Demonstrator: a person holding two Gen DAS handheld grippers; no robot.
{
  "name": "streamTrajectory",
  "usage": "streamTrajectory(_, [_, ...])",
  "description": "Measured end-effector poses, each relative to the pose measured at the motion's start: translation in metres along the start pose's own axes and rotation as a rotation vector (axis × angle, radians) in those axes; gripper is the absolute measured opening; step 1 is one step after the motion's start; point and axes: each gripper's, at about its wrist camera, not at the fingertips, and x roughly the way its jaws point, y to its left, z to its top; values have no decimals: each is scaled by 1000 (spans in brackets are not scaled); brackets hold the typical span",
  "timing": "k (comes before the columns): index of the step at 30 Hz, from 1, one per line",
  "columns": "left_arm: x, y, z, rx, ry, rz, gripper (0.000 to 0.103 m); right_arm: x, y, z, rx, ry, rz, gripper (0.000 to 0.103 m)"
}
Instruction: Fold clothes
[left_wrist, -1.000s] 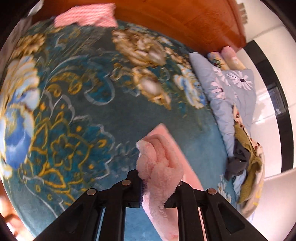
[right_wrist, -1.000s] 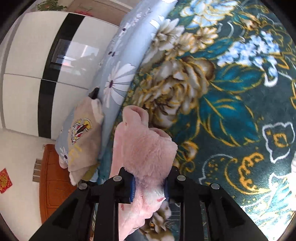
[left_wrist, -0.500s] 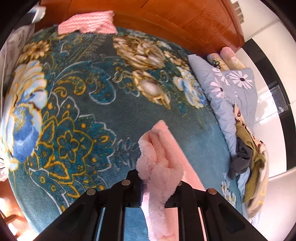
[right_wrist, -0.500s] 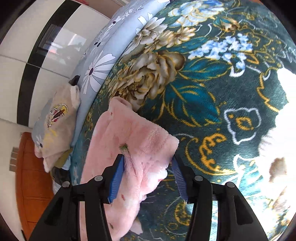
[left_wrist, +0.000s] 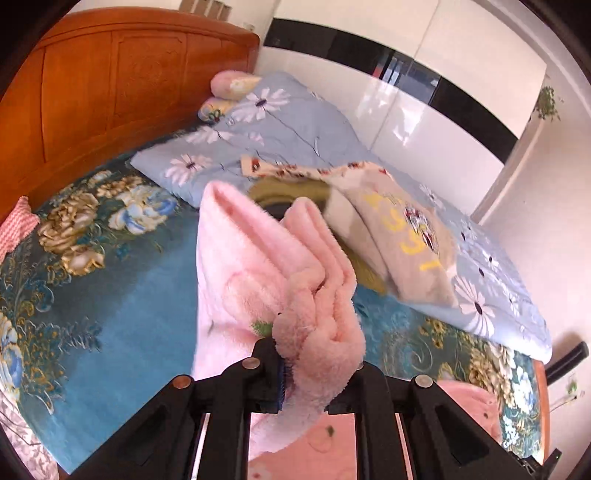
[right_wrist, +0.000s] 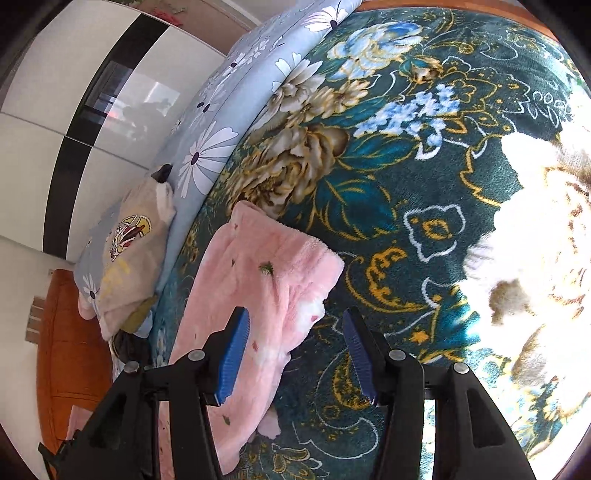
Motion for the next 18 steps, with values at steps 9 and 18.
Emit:
streamTrajectory(9, [106,-122,-157,175,379,106,15,2,-22,-18,-2,80,58,54])
streamTrajectory(18, [105,-130,-198,208,535,-71,58,9,-7,-26,-62,120,112,54])
